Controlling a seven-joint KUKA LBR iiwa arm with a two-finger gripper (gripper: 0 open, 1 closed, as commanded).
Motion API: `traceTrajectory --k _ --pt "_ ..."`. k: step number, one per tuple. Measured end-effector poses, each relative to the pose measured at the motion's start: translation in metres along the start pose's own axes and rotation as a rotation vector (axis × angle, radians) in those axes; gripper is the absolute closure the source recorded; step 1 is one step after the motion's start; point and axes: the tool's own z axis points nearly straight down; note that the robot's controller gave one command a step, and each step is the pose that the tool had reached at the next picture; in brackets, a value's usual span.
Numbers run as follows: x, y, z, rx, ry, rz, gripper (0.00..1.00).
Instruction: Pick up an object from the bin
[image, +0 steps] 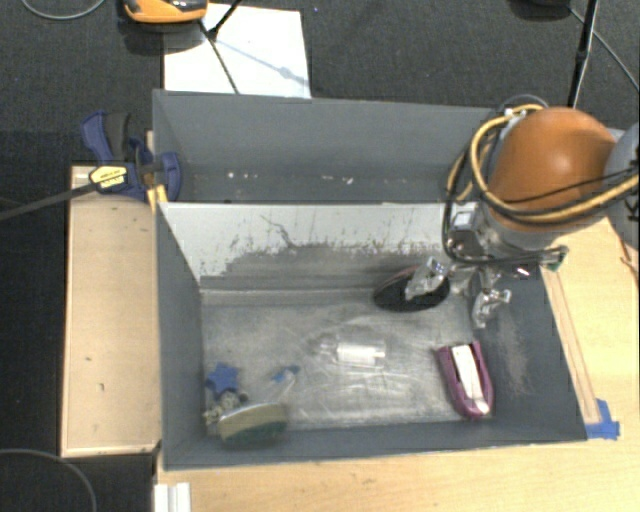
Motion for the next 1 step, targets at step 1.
traceTrajectory --k 1 --pt "0.0698 0.0159 0.0910 -0.011 -0.013 -0.166 0.00"
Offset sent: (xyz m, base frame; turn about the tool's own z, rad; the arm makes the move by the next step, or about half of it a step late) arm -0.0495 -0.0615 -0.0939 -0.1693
